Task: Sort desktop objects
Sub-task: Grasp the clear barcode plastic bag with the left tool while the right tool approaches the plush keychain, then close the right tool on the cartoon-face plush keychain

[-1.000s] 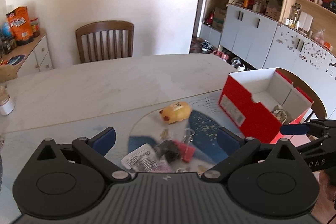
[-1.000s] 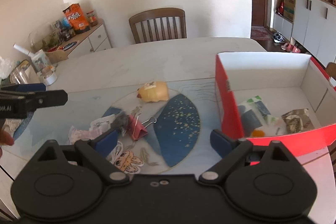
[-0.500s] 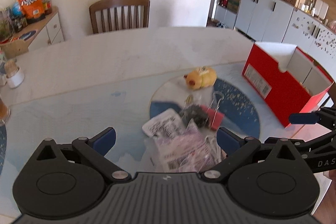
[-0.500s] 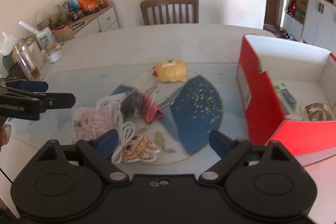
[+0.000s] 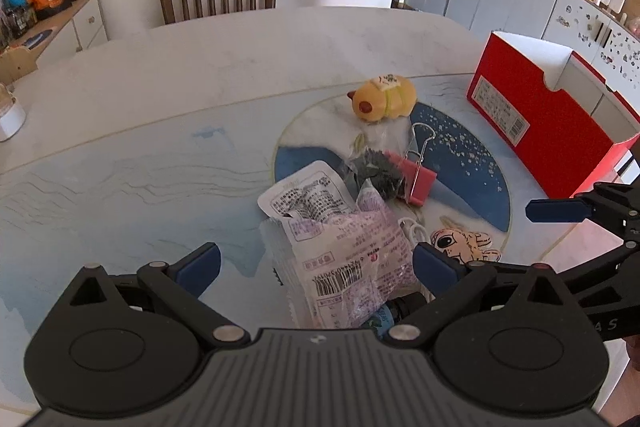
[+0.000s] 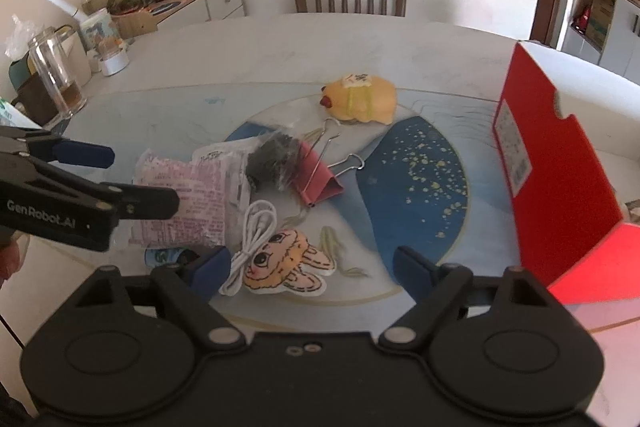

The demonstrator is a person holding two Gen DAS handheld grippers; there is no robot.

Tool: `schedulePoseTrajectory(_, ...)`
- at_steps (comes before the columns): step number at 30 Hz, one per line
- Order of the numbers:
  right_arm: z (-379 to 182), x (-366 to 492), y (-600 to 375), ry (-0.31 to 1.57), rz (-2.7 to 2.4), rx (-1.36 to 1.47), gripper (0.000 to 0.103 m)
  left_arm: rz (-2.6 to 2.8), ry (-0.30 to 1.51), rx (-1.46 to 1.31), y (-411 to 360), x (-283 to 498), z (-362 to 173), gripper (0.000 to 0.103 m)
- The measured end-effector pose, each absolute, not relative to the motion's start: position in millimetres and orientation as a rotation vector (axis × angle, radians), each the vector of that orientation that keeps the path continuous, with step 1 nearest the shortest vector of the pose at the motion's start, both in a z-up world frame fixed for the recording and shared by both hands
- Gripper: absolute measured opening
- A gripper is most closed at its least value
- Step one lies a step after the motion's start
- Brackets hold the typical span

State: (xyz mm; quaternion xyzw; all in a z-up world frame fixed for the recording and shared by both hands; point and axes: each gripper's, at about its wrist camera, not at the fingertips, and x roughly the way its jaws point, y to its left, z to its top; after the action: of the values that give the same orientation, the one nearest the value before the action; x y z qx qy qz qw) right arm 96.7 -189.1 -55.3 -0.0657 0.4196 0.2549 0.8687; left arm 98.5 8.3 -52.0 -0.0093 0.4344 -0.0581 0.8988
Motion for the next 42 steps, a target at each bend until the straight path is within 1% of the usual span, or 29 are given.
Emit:
schedulePoseTrajectory(2, -58.3, 98.7, -187.5, 0.886, 0.535, -0.145, 0.086, -0.123, 0.905, -0.020, 8.3, 99.9, -54.2, 0.103)
schedulePoseTrajectory(7, -65.1, 105.1, -183.3, 0.904, 0.554, -0.143, 0.085, -0.129, 0.922, -0.028, 8.0, 103.9, -58.4, 0.103)
schedulePoseTrajectory(16, -74.6, 110.1, -178.0, 0.948, 0.595, -0.132, 0.072, -0.190, 0.934, -0.074, 7.9, 106.0, -63.4, 0.101)
schedulePoseTrajectory(17, -75.2, 110.7, -177.4, 0.953, 0.600, -0.133, 0.069, -0.197, 0.930, -0.078, 7.6, 106.0, -63.1, 0.099)
schedulePoseTrajectory(19, -74.9, 111.3, -177.6, 0.957, 0.611, -0.123, 0.065, -0.207, 0.926, -0.078, 6.4, 106.4, -62.4, 0.090)
schedulePoseTrajectory(20, -74.8, 112.1, -178.2, 0.962, 0.615, -0.116, 0.062, -0.205, 0.928, -0.073, 5.6, 106.7, -62.6, 0.089)
schedulePoseTrajectory(22, -75.0, 113.1, -178.8, 0.968, 0.617, -0.106, 0.060, -0.206, 0.931, -0.074, 5.5, 107.5, -63.5, 0.083)
schedulePoseTrajectory(24, -74.7, 113.6, -179.5, 0.969, 0.614, -0.103, 0.057, -0.209, 0.935, -0.085, 6.8, 108.1, -64.1, 0.081)
schedulePoseTrajectory(25, -74.7, 114.0, -179.8, 0.970, 0.610, -0.103, 0.055, -0.210, 0.935, -0.091, 7.8, 108.4, -64.1, 0.080)
schedulePoseTrajectory(26, -75.0, 114.2, -180.2, 0.973, 0.610, -0.102, 0.054, -0.212, 0.936, -0.094, 8.0, 108.6, -64.2, 0.080)
schedulePoseTrajectory(28, -75.0, 113.7, -180.9, 0.975, 0.610, -0.098, 0.053, -0.215, 0.936, -0.091, 8.0, 108.1, -64.1, 0.076)
schedulePoseTrajectory(29, -74.8, 113.1, -181.0, 0.975, 0.609, -0.099, 0.052, -0.216, 0.936, -0.086, 7.5, 107.9, -63.8, 0.073)
schedulePoseTrajectory(30, -74.6, 112.8, -181.3, 0.973, 0.607, -0.100, 0.051, -0.210, 0.938, -0.076, 7.2, 107.9, -64.0, 0.063)
schedulePoseTrajectory(31, -74.2, 112.8, -181.8, 0.972, 0.605, -0.099, 0.050, -0.214, 0.944, -0.072, 7.3, 108.3, -64.4, 0.060)
schedulePoseTrajectory(34, -71.6, 112.5, -185.6, 0.968, 0.600, -0.086, 0.044, -0.226, 0.947, -0.099, 9.7, 107.9, -64.2, 0.057)
schedulePoseTrajectory(40, -67.2, 109.9, -194.9, 0.960, 0.589, -0.059, 0.034, -0.234, 0.941, -0.121, 11.6, 104.9, -61.7, 0.055)
schedulePoseTrajectory(42, -65.7, 108.2, -197.1, 0.957, 0.587, -0.054, 0.032, -0.236, 0.936, -0.128, 12.5, 103.3, -59.7, 0.055)
